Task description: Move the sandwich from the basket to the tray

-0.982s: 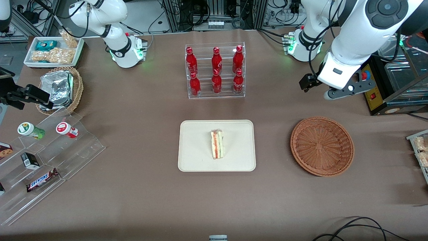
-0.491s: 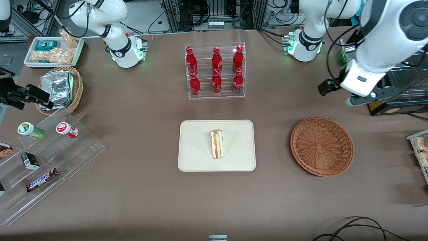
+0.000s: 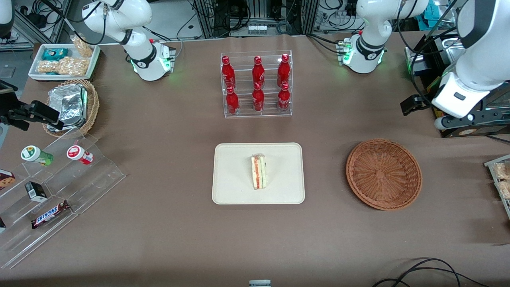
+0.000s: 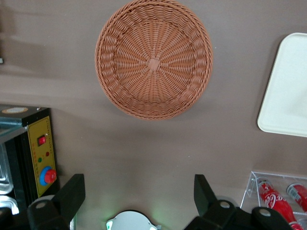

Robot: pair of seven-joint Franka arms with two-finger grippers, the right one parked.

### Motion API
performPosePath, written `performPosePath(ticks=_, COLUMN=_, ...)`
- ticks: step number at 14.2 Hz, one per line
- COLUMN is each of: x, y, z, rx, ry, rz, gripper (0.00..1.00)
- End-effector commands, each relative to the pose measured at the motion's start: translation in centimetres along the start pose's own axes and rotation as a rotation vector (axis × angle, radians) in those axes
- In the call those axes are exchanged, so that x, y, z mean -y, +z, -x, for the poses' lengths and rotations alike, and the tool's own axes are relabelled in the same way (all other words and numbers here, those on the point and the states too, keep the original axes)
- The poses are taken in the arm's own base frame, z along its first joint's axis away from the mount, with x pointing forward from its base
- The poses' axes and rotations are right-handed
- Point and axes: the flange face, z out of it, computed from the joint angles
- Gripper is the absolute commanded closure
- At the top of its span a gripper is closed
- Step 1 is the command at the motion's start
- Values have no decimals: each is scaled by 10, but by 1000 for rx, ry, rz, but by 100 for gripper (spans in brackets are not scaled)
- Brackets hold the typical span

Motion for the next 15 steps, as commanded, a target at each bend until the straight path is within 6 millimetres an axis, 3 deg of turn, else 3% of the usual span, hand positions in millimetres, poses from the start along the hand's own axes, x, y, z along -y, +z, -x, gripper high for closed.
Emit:
performPosePath(ticks=1, x=18, y=-22, z=-5, rx=13, ry=90, rz=46, gripper=0)
performPosePath(ticks=2, x=27, y=-30, z=-11, rx=19, ry=108, rz=50, gripper=0)
performPosePath(ticks=4, x=24, y=-42, z=-22, rx=2, ry=126, rz=36, gripper=0)
performPosePath(ticks=8, x=46, y=-47, z=-28, rx=-19, ry=101, rz=43, gripper=0)
performPosePath(ticks=15, x=46, y=-53, z=-32, rx=-57, ry=105, rz=55, gripper=0)
